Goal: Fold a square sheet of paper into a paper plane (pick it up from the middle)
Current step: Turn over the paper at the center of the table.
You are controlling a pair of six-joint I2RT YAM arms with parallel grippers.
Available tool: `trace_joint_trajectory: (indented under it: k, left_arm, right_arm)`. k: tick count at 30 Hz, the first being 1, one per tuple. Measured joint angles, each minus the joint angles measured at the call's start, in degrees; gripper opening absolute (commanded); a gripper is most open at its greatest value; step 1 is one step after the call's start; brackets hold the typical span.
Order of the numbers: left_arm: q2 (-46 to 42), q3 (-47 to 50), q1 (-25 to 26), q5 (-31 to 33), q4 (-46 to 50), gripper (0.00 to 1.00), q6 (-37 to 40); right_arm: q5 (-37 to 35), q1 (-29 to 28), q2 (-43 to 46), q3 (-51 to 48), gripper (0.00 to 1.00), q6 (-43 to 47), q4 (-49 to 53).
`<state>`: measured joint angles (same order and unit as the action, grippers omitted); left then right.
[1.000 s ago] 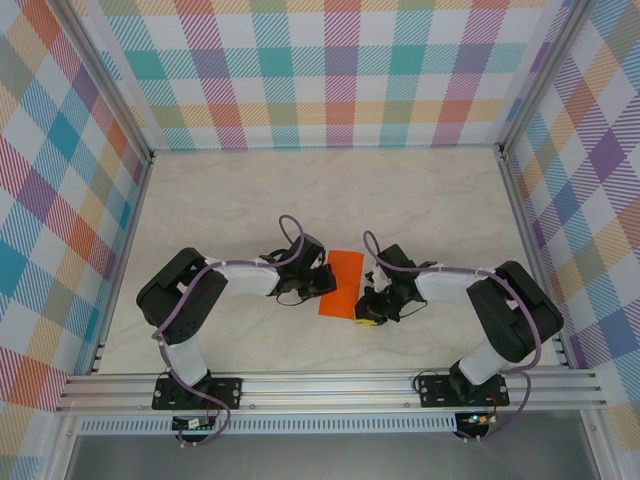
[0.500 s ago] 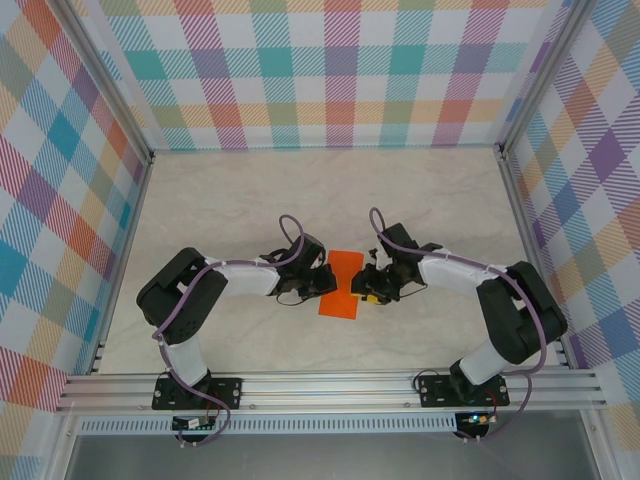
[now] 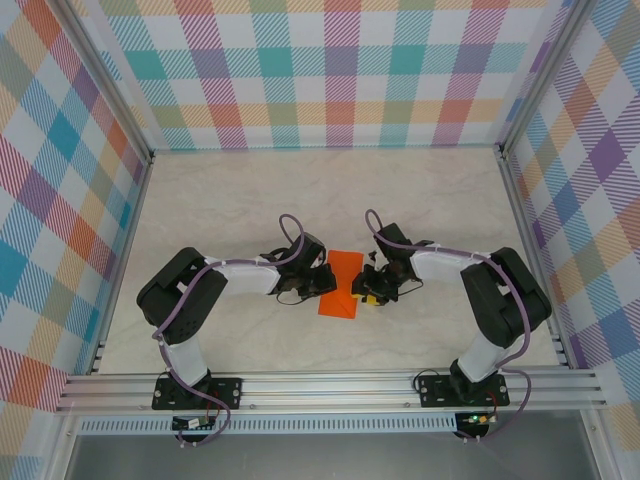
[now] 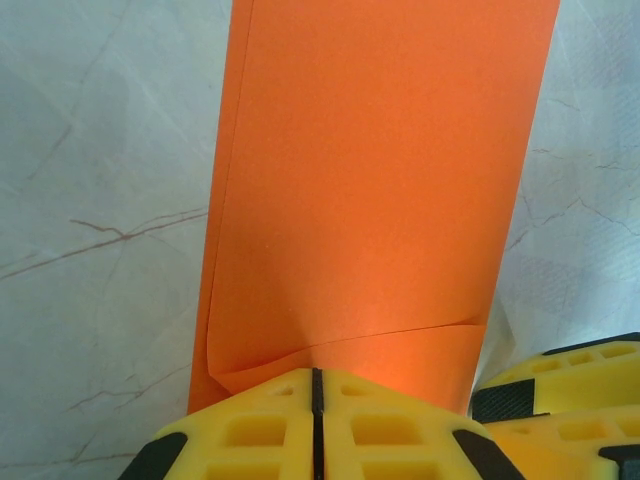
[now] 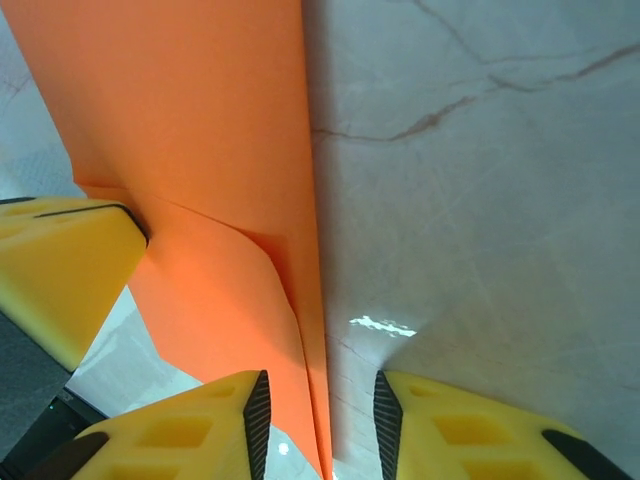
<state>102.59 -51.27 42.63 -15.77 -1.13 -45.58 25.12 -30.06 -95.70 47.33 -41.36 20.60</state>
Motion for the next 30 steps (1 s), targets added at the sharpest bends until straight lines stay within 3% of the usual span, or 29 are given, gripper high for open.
trace_joint_trajectory:
  k: [20,30]
  left_arm:
    - [0.0,-0.33,0.0,0.0,0.85,0.09,0.0]
    - [-0.79,-0.33,0.0,-0.02,1.01,0.2,-1.38]
  right_arm:
    - [4.13,0.07,-1.4,-0.2,0.33,-2.34,-9.46]
    - [4.31,0.07,-1.33,-2.78,0.08,-1.44,-11.76]
